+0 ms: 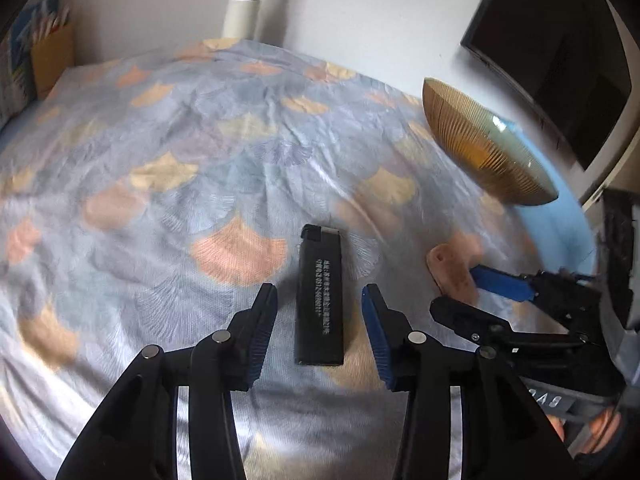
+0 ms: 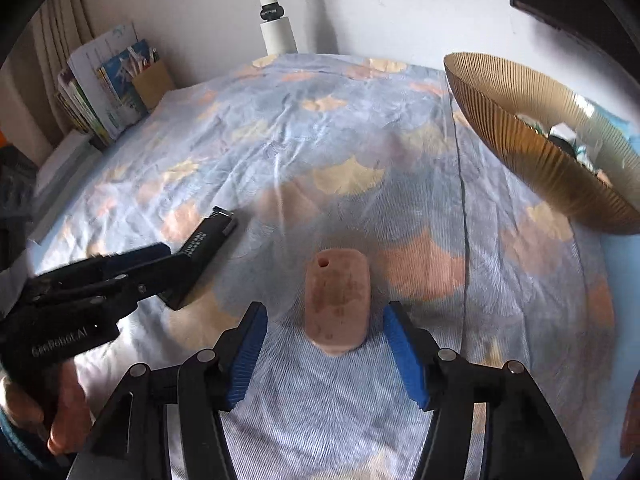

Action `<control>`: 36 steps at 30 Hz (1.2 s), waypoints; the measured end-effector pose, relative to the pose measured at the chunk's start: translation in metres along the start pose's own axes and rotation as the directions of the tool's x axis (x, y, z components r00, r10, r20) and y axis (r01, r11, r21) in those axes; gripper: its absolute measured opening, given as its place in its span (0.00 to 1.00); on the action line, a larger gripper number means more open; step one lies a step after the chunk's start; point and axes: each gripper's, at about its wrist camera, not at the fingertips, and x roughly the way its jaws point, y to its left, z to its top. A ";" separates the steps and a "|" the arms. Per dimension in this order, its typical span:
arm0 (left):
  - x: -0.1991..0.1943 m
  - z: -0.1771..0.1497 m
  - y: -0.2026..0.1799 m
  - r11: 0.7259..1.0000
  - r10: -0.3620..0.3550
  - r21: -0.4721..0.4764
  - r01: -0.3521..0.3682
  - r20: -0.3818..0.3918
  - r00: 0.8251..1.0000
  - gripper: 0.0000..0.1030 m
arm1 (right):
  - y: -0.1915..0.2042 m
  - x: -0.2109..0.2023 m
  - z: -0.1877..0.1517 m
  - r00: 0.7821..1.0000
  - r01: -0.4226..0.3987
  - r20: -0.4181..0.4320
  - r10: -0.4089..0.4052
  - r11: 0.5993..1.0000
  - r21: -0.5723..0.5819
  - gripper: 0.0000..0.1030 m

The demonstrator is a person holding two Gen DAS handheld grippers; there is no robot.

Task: Organize rigid objects
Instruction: 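Grasp the black USB stick with the left tool while the right tool grasps the pink block, then carry USB stick and pink block over the amber bowl and release both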

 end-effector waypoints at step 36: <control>-0.041 0.126 -0.146 0.991 -0.059 0.131 0.023 0.278 0.959 0.21 | -0.130 -0.153 0.083 0.910 0.181 0.352 -0.218 0.974 0.137 0.33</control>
